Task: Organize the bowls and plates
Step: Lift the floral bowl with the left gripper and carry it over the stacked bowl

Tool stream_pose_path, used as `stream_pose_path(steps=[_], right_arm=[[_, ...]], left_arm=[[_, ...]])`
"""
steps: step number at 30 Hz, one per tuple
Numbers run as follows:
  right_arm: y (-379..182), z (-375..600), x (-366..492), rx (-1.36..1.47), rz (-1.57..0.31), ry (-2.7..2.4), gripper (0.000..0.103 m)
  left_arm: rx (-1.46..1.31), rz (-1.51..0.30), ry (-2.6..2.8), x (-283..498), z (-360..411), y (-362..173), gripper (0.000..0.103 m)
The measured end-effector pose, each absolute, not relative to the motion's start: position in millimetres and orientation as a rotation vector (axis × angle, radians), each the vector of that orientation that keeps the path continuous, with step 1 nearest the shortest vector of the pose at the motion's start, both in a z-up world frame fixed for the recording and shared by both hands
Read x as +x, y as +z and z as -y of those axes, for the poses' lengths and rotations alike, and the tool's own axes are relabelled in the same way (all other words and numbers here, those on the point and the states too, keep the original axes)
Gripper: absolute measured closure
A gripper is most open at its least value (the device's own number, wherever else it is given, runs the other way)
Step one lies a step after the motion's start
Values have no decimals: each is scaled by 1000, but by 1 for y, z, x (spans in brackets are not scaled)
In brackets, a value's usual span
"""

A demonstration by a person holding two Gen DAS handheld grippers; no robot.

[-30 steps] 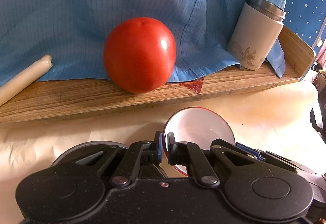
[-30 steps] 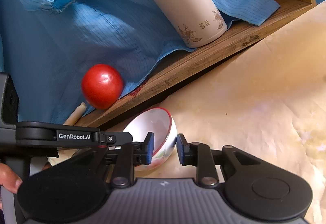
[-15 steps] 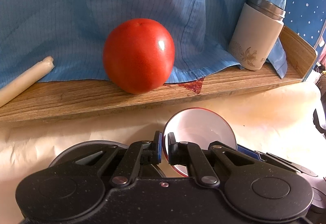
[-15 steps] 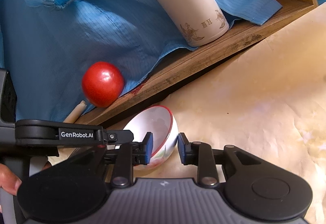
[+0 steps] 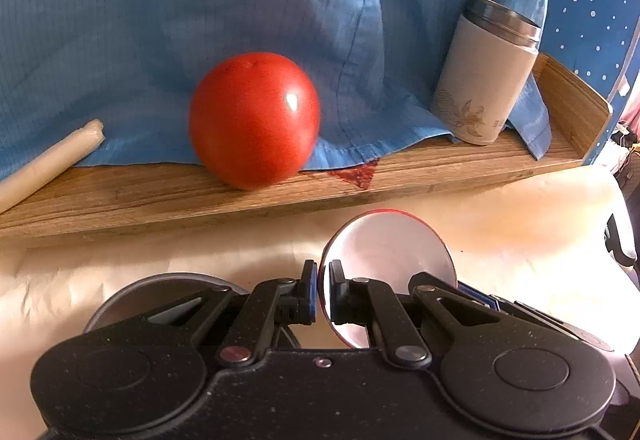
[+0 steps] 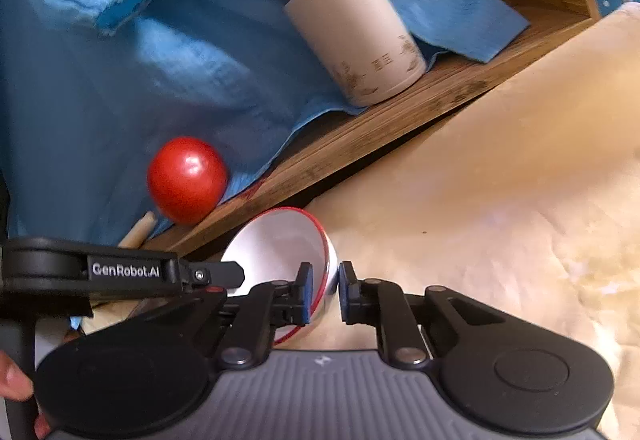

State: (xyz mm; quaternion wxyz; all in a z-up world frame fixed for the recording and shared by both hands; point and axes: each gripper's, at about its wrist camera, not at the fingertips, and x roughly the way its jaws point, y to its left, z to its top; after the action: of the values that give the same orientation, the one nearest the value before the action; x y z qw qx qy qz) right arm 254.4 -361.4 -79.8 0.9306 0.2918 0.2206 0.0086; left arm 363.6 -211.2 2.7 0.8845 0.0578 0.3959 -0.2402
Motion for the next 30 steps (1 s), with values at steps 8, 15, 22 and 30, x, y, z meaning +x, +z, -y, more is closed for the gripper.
stream_pose_path(steps=[8, 15, 22, 30], right_arm=[[-80, 369, 247, 619, -421, 18, 91], [-72, 375, 233, 651, -369, 22, 91], [-61, 372, 220, 633, -344, 21, 92], [-48, 360, 211, 610, -329, 22, 91]], left_arm=[[82, -809, -485, 356, 210, 8, 98], [50, -785, -505, 345, 206, 19, 98], [25, -757, -523, 335, 199, 29, 98], [-3, -734, -530, 326, 186, 38, 98]])
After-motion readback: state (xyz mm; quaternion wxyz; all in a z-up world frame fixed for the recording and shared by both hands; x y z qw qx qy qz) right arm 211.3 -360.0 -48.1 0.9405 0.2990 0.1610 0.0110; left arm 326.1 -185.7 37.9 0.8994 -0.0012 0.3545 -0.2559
